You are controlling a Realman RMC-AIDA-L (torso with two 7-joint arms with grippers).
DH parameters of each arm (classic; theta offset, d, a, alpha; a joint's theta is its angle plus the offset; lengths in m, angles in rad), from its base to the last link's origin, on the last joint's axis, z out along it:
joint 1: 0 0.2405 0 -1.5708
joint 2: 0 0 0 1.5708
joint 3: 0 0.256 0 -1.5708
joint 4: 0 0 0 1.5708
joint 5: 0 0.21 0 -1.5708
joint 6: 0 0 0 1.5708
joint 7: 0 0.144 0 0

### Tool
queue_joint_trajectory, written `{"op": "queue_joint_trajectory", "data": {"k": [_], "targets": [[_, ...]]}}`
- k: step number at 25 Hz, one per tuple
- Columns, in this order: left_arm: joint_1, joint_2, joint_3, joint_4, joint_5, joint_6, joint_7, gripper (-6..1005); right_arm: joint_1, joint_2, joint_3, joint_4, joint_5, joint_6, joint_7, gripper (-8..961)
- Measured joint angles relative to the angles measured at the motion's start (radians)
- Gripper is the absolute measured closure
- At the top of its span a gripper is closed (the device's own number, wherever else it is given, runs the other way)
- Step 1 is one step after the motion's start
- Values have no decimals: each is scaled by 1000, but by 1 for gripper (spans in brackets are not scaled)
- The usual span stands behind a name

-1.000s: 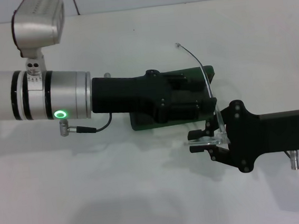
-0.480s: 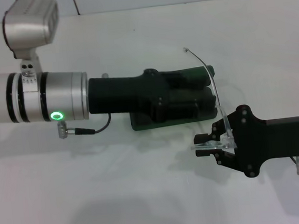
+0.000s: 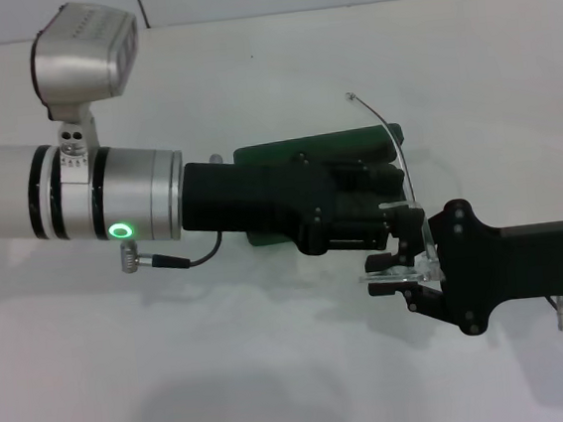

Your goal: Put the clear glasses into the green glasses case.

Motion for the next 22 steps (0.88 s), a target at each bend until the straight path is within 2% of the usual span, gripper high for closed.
{"op": "queue_joint_trajectory", "data": {"k": [6, 14, 22], "targets": [[1, -2, -2, 0, 8, 0, -4, 400, -1, 0, 0, 0, -1, 1, 0, 831], [9, 8, -47, 5, -1, -7, -4, 401, -3, 0, 0, 4, -6, 1, 0, 831], [-6, -11, -38, 7, 19, 34, -4, 401, -2, 0, 0, 7, -8, 4, 0, 831]]}}
